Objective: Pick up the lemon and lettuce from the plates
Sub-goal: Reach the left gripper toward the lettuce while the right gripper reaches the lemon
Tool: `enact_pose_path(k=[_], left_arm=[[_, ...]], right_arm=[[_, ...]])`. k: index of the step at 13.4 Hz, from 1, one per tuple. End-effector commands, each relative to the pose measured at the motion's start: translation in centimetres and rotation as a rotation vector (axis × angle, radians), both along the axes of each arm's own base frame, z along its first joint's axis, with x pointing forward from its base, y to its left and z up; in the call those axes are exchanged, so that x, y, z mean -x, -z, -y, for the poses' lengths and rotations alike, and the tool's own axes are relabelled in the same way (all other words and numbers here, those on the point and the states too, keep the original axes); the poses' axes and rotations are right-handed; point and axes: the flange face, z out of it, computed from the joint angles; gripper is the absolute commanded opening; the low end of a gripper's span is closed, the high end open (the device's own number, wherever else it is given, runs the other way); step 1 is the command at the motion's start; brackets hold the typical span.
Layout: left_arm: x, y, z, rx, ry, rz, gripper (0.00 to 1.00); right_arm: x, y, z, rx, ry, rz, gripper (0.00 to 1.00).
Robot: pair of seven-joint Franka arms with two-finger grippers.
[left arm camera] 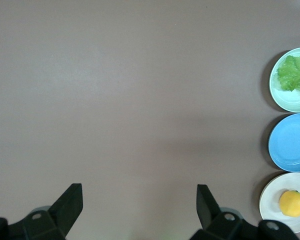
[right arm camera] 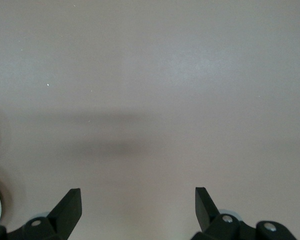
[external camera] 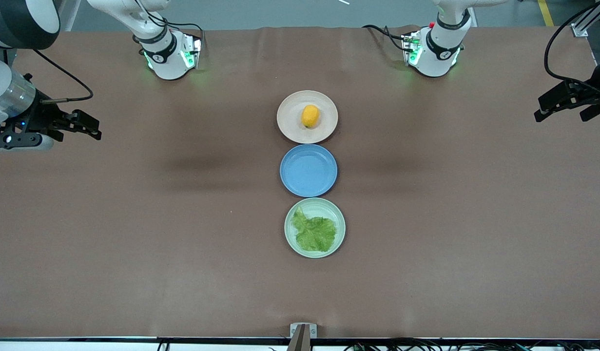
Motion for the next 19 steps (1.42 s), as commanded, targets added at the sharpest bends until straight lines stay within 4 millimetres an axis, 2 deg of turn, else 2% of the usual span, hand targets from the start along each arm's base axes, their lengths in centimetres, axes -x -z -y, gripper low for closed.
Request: enact_pose_path(k=[1, 3, 5, 7, 9, 11, 13, 14, 15, 16, 17, 18, 19], left_arm=[[-0.1, -0.4, 0.3, 0.004, 0.0, 0.011, 1.0], [-0.1, -0.4, 0.2, 0.013, -0.007, 0.011, 1.0], [-1.7, 2.5, 0.7, 0.014, 0.0, -0.043, 1.0], [-3.2, 5.2, 4.8, 0.02, 0.054, -0.075, 1.0], [-4.3, 7.7, 8.6, 0.061, 0.003, -0.102, 1.0], [-5.6, 11.5, 13.1, 0.079, -0.043, -0.145, 1.0], [-6.5, 15.6, 18.4, 0.071, -0.111, -0.157, 1.0], [-6.8, 17.8, 21.4, 0.069, -0.159, -0.151, 1.0], [-7.2, 19.7, 23.7, 0.075, -0.215, -0.136, 1.0], [-7.4, 21.2, 25.9, 0.084, -0.269, -0.12, 1.0], [-7.3, 22.8, 28.1, 0.09, -0.306, -0.109, 1.0], [-7.1, 24.6, 30.6, 0.103, -0.347, -0.091, 1.0], [-7.3, 26.1, 32.4, 0.128, -0.413, -0.069, 1.0]], right_arm=[[0.8, -0.2, 0.4, 0.009, 0.017, 0.006, 1.0], [0.8, -0.2, 0.4, 0.009, 0.017, 0.006, 1.0], [0.8, -0.2, 0.4, 0.009, 0.017, 0.006, 1.0], [0.8, -0.3, 0.4, 0.009, 0.017, 0.007, 1.0], [0.8, -0.5, 0.4, 0.009, 0.018, 0.004, 1.0], [0.6, -1.1, 0.5, 0.011, 0.02, -0.02, 1.0], [-1.0, -0.6, 0.4, -0.001, 0.013, -0.022, 1.0], [-2.1, 1.5, 0.0, -0.003, 0.006, -0.061, 1.0], [-3.4, 2.3, -0.5, -0.002, -0.007, -0.074, 1.0], [-4.5, 3.9, -1.1, 0.007, -0.024, -0.1, 1.0], [-4.4, 5.0, -3.6, 0.008, -0.049, -0.123, 1.0], [-3.6, 5.7, -5.8, -0.002, 0.011, -0.143, 1.0], [-3.1, 6.6, -7.1, -0.035, 0.147, -0.172, 1.0]])
